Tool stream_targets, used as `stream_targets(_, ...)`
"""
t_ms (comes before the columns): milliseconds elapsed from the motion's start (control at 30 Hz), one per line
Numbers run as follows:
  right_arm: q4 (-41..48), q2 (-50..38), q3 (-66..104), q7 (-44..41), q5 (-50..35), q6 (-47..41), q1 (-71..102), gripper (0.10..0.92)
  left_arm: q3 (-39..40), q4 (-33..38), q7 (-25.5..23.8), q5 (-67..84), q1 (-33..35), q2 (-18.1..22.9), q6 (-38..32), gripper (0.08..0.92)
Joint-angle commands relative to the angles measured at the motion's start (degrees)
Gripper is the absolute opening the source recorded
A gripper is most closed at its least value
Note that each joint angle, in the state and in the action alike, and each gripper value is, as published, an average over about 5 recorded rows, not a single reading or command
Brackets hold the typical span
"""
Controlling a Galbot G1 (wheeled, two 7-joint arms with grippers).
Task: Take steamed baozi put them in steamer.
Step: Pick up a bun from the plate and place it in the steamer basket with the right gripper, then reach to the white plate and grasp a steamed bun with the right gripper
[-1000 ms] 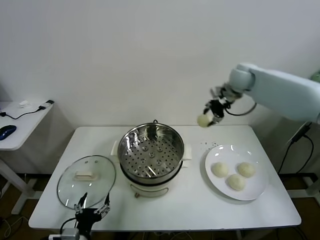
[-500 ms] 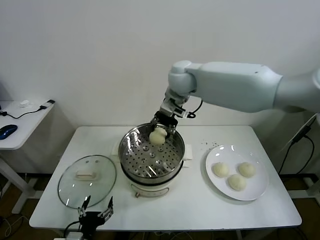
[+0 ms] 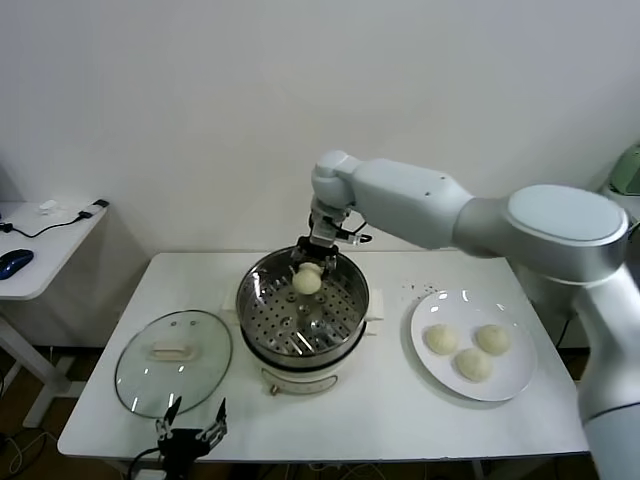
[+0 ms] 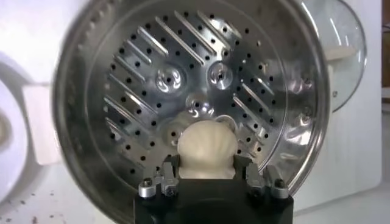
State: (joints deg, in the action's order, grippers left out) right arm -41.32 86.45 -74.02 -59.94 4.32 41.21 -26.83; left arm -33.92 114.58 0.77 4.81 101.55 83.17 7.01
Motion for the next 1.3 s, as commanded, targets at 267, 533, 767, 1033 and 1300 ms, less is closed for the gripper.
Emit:
stream_targets(267, 10.4, 4.6, 2.9, -1.5, -1.4, 6.6, 3.5, 0.734, 0.0, 0.0, 0.1, 0.0, 0.0, -0.1, -0.2, 0.823)
stream_targets(533, -9.0, -7.7, -11.0, -5.3, -27.4, -3.6, -13.5, 0.821, 0.3, 0.5, 0.0, -0.1, 0.4, 0.0, -0.1, 0.823)
stream_targets(767, -27.7, -27.4, -31.6, -2.6, -43.0, -25.2, -29.7, 0.823, 1.1, 0.7, 0.1, -0.2, 0.5, 0.0, -0.3, 0.823)
stream_targets(1033, -45.1, -46.2, -49.7, 7.3, -41.6, -47.4, -38.3, 0.823, 1.6, 0.4, 0.0, -0.2, -0.4, -0.1, -0.1, 0.823)
stream_targets(1300, -48.6, -55.2, -41.3, 15.3, -42.3, -59.8, -23.0, 0.823, 1.4, 0.0, 0.0, -0.2, -1.1, 0.1, 0.3, 0.823)
